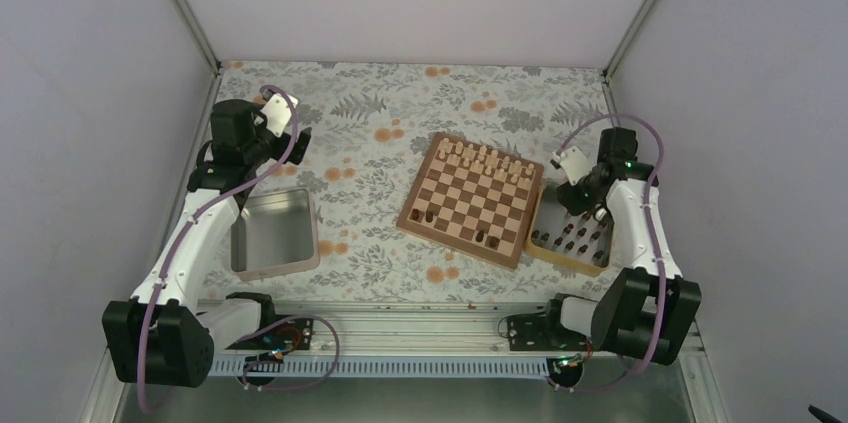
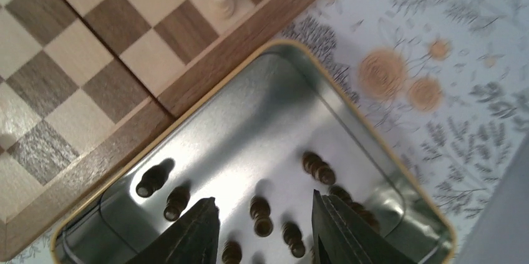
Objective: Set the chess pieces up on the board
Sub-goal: Pick up the chess piece from the storage box.
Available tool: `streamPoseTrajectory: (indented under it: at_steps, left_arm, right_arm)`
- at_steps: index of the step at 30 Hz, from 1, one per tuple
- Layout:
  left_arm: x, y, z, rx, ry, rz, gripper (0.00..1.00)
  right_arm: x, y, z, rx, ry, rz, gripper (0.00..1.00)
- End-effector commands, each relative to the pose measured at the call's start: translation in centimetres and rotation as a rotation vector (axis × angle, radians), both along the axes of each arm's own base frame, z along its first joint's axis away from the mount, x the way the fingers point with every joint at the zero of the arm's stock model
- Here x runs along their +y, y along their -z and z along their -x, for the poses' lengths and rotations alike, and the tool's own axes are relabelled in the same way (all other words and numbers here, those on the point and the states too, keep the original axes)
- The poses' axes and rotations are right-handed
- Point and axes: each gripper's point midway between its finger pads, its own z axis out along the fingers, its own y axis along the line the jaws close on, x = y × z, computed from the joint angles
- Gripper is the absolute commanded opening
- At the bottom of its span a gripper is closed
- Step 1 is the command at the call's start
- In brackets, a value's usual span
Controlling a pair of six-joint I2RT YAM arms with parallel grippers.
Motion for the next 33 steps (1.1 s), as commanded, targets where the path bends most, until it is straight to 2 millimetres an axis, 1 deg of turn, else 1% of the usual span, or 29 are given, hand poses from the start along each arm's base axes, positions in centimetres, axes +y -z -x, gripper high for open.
streamPoseTrajectory:
  at_steps: [1,4,9,12,16,22,27,33]
  left_arm:
    - [0.0,-0.1,0.0,0.005,0.002,0.006,1.0]
    - [0.0,0.2,0.0,0.014,0.001,0.006,1.0]
    - [0.1,0.3,0.0,0.014,-0.001,0.004,1.0]
    - [-0.1,0.2,0.2,0.013,0.007,0.01,1.0]
    - [-0.2,0.3,0.2,0.023,0.016,0.012,1.0]
    - [-0.4,0.6,0.2,0.027,0.025,0.013,1.0]
    - [-0.5,0.8,0.2,0.033,0.029,0.013,1.0]
    - [-0.6,0.8,0.1,0.032,0.033,0.016,1.0]
  right_arm:
    - [-0.1,0.7,0.3,-0.027,0.027,-0.034,0.4]
    - [-1.0,2.1,-0.1,-0.004,0.081,-0.02,0.4]
    - [-2.7,3.1,-1.3,-0.002,0.151,0.0,0.4]
    - [-3.9,3.7,-1.5,0.009,0.189,0.016,0.41]
    - [-4.5,4.6,-1.5,0.034,0.206,0.02,0.41]
    - [-4.5,5.6,-1.3,0.07,0.203,0.009,0.4]
    - [-4.7,6.8,-0.6,0.107,0.203,0.013,0.38]
    - [-4.7,7.4,-0.5,0.116,0.203,0.005,0.37]
